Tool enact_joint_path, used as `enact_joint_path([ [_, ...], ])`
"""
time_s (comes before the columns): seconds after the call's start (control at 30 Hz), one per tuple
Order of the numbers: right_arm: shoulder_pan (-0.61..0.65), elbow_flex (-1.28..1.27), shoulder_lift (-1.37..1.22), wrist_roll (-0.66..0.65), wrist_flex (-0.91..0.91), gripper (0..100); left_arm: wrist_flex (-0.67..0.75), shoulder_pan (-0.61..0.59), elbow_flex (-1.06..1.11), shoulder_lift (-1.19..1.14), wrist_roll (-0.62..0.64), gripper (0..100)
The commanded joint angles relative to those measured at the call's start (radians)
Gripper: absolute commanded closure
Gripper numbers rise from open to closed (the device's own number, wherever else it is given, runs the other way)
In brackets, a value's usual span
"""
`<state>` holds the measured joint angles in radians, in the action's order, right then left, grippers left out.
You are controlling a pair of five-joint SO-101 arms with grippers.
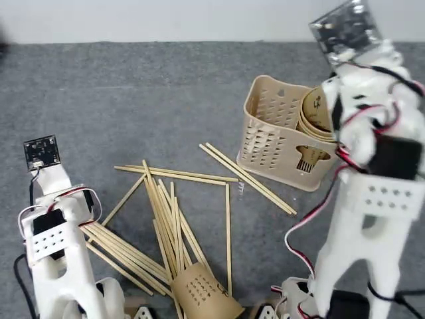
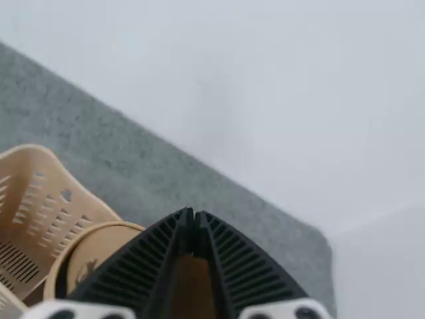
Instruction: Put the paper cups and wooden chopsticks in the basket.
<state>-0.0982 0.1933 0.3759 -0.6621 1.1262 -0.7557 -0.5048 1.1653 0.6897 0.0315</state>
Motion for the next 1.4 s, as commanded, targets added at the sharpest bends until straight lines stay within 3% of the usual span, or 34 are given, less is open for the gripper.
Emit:
enact_joint_path([
  [0.0,-0.013,-0.109,-0.027,0.005,-0.097,98.8,0.029,0.003,-0.007,0.032,-0.006,91],
  [0.23,0.031,-0.176,0.004,0.008,-0.17,98.8,0.029,0.003,-0.007,0.032,-0.006,91],
  [0.63,0.084,-0.198,0.13,0.006,-0.082,98.8,0.029,0.003,-0.007,0.032,-0.006,91],
  [0.97,0.085,-0.46,0.047,0.009,-0.166,98.8,0.028,0.003,-0.007,0.032,-0.006,91],
  [1.17,0.09,-0.457,0.173,0.009,-0.173,98.8,0.028,0.003,-0.005,0.032,-0.006,91],
  [1.37,0.191,-0.422,0.349,0.009,-0.094,98.6,0.029,0.003,-0.005,0.032,-0.006,91],
])
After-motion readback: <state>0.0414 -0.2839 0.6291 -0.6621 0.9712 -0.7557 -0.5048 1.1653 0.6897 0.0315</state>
